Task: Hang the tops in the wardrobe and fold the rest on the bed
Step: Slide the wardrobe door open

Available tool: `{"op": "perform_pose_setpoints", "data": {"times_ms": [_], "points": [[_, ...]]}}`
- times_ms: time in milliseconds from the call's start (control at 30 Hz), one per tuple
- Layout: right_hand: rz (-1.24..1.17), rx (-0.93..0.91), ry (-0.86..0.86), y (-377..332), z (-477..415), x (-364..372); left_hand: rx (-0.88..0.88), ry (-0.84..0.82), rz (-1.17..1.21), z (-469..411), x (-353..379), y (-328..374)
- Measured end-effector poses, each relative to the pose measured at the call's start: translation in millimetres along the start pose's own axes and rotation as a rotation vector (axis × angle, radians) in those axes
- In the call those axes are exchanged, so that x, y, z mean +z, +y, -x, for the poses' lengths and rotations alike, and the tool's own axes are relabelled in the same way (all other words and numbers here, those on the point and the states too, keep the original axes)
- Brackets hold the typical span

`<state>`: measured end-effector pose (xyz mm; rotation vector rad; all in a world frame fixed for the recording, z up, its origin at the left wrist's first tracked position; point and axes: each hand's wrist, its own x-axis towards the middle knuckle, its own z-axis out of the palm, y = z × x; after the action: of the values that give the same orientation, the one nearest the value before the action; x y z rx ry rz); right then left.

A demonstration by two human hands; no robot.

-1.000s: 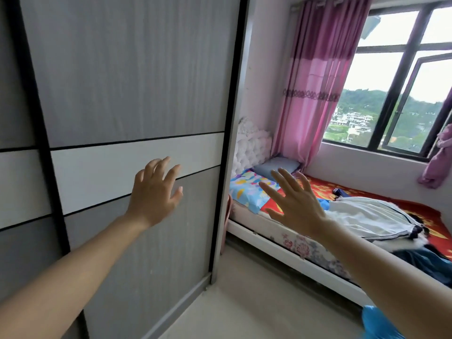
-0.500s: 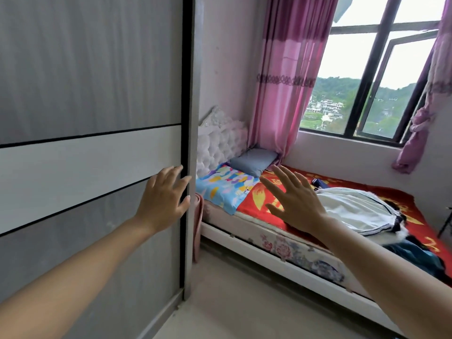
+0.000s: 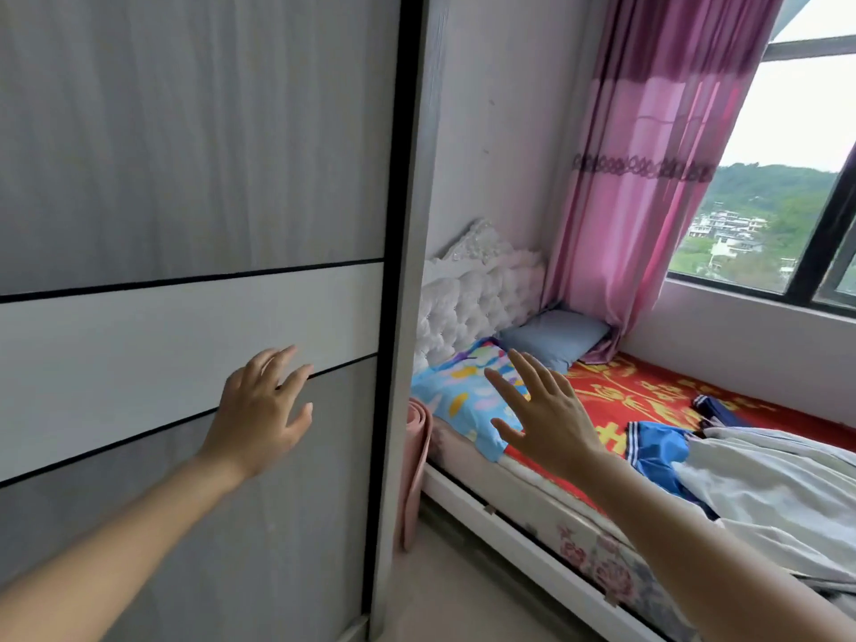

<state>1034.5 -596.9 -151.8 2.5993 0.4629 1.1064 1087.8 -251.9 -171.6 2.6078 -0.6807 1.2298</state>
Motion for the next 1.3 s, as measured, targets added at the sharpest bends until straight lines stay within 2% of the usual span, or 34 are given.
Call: {"op": "perform_pose_setpoints", "data": {"times_ms": [200,367,500,633,767,967,1300], "points": [[-0.013,-0.206,0.054,8.6,-88.0,66.7,-0.099,0.005,-0.074,-43.7,52.5,-52.4],[-0.085,-0.156,0.039,22.3,-129.9,126.1,-0.111,0.034,-0.117,-76.4,84.5,-70.8],[-0.129,-0.276,0.035,31.2,-145.7,170.4,-0.065,0.059,-0.206,-93.3,101.7,-75.8],[-0.241,-0.302,0.084,36.5,-185.7,208.5,-0.18,0.046,-0.296,-99.0,114.5,-77.2],[-0.31,-0.423,0.163,32.2,-225.9,242.4,-0.283,-0.035,-0.444,-97.5,119.1,-76.3],[-0.408,-0.618,0.313,35.5,-270.1,267.2,-0.476,-0.063,-0.593,-106.1,119.6,-46.5],[-0.564,-0.659,0.488,6.3,-296.7,271.1,-0.648,-0.071,-0.738,-123.9,92.8,-22.1]]}}
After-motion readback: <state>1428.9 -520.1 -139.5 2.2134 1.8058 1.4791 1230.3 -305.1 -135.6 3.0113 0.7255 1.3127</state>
